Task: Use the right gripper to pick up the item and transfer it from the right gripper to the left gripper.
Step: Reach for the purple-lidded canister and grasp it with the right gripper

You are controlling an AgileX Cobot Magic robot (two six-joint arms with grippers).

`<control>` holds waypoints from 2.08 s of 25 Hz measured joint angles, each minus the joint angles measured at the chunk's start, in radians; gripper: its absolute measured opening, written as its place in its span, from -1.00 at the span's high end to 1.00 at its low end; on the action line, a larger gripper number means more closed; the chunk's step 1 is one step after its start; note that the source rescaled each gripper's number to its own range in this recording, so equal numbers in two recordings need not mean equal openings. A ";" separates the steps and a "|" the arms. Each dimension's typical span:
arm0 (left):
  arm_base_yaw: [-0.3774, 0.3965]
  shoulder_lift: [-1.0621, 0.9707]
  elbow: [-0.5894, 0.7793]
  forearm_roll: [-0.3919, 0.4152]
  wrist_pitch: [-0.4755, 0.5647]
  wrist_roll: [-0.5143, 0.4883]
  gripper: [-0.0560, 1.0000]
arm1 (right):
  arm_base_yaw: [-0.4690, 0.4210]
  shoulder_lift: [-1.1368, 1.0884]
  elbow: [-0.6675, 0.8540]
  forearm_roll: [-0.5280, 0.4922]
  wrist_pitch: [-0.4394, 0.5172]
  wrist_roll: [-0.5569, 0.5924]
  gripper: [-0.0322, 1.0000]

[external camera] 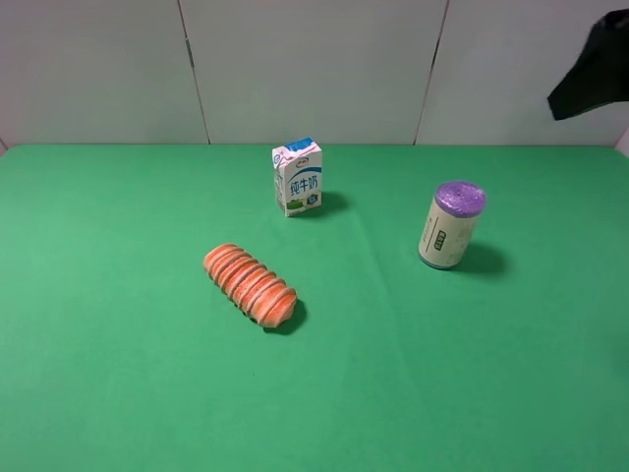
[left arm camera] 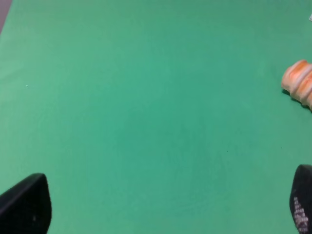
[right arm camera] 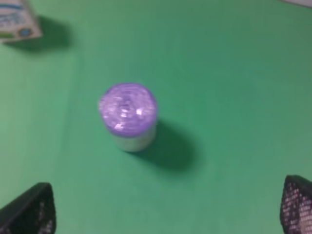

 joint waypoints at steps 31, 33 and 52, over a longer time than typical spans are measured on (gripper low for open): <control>0.000 0.000 0.000 0.000 0.000 0.000 -0.87 | 0.128 0.643 -0.267 -0.049 0.131 0.017 -0.99; 0.000 0.000 0.000 0.000 0.000 0.000 -0.87 | 0.128 0.657 -0.268 -0.052 0.122 0.013 -0.99; 0.000 0.000 0.000 0.000 0.000 0.000 -0.87 | 0.128 0.787 -0.268 -0.072 0.041 -0.011 -0.99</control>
